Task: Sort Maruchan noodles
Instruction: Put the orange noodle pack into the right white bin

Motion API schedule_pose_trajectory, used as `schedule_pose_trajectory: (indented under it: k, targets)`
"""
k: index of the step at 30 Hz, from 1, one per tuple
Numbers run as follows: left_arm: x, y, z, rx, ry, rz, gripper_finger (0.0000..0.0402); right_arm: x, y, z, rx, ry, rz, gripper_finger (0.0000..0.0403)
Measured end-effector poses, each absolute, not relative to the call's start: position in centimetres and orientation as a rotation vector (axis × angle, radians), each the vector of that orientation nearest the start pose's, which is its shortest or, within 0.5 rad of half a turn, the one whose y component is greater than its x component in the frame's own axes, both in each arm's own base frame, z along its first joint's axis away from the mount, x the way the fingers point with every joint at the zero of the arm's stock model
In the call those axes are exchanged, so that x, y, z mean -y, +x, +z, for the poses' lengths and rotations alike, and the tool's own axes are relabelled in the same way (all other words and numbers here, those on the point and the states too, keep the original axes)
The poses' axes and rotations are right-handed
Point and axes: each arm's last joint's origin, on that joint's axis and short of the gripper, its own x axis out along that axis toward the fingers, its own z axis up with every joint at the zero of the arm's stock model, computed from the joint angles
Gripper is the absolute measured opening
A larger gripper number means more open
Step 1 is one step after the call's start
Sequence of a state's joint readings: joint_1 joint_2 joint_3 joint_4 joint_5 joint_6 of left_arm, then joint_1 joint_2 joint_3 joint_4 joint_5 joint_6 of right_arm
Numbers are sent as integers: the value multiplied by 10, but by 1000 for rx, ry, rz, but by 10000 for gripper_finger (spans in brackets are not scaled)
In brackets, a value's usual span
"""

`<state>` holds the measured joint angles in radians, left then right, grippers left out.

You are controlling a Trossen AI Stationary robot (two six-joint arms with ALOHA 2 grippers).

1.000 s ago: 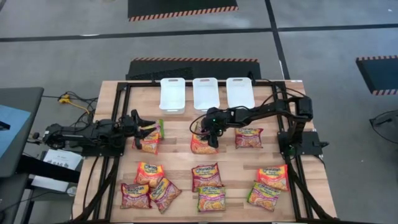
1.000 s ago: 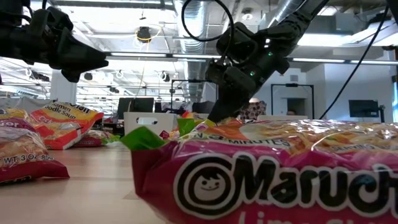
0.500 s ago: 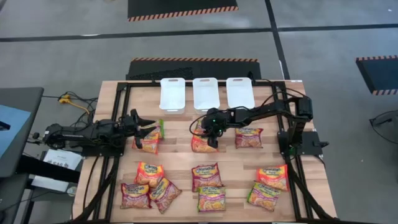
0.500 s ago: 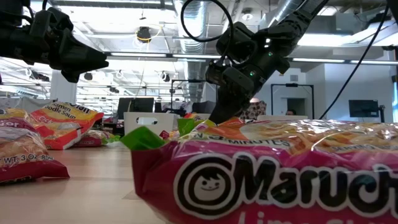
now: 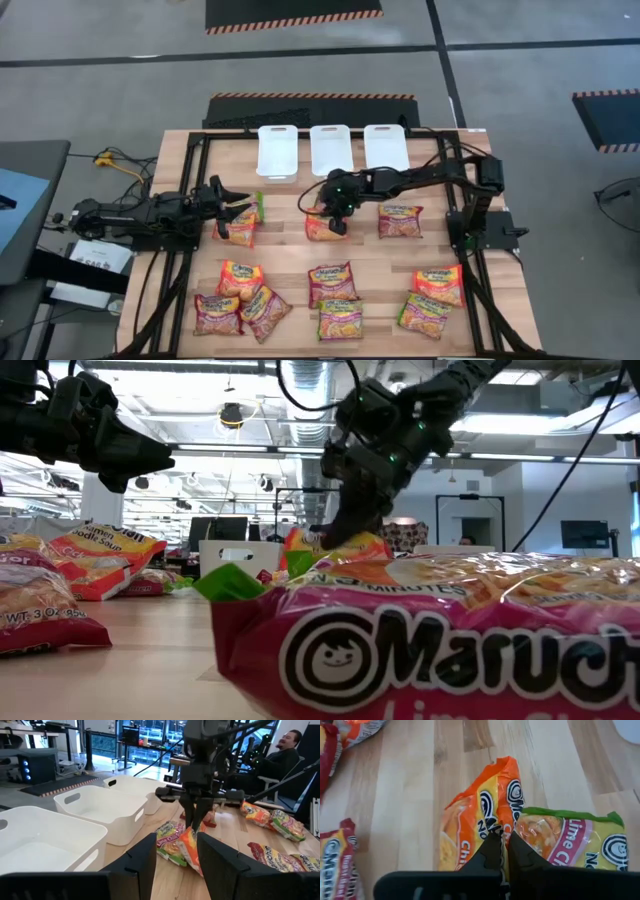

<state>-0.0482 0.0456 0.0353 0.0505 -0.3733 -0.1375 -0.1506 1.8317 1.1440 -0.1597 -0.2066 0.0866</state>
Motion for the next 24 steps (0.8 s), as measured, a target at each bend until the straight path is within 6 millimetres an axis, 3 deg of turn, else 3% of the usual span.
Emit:
schedule_pose_trajectory:
  k: [6, 10, 16, 24]
  targets:
    - [-6, 97, 177, 60, -145, 322, 130, 47, 386, 203, -851, 176, 5, 9]
    - [-6, 97, 175, 42, -142, 323, 130, 45, 386, 231, -821, 109, -19, 8]
    - [-6, 97, 175, 44, -141, 323, 130, 50, 367, 269, -794, 47, -72, 8]
    - [-6, 97, 175, 45, -140, 326, 130, 79, 321, 315, -780, -74, -269, 7]
